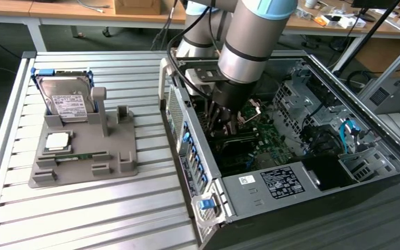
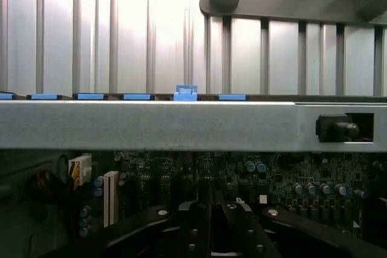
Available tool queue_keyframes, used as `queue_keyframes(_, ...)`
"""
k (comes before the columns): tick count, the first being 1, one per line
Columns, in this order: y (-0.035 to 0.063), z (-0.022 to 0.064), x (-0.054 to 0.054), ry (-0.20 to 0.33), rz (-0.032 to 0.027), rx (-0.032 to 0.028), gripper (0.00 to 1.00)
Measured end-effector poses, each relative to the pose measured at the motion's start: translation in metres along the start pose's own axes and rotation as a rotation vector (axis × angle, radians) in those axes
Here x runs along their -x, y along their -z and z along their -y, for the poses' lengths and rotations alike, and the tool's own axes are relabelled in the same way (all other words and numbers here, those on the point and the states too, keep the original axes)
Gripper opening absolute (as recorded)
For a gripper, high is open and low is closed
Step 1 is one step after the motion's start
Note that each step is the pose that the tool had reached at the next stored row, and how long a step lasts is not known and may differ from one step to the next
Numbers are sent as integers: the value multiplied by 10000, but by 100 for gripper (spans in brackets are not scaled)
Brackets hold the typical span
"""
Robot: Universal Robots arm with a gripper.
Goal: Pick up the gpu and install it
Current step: 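Press down on the gpu until it lock into place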
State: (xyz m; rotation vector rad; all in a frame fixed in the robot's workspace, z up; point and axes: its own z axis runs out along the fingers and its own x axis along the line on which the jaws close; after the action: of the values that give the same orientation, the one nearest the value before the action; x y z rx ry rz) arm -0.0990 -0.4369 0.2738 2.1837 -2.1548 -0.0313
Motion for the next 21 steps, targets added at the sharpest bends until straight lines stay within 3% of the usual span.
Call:
queue_keyframes(3, 102, -7, -4, 0, 1, 0, 11)
queue_keyframes(10, 106, 37, -40, 2, 0, 39, 11)
queue_keyframes(21, -17, 44, -53, 4, -4, 135, 11)
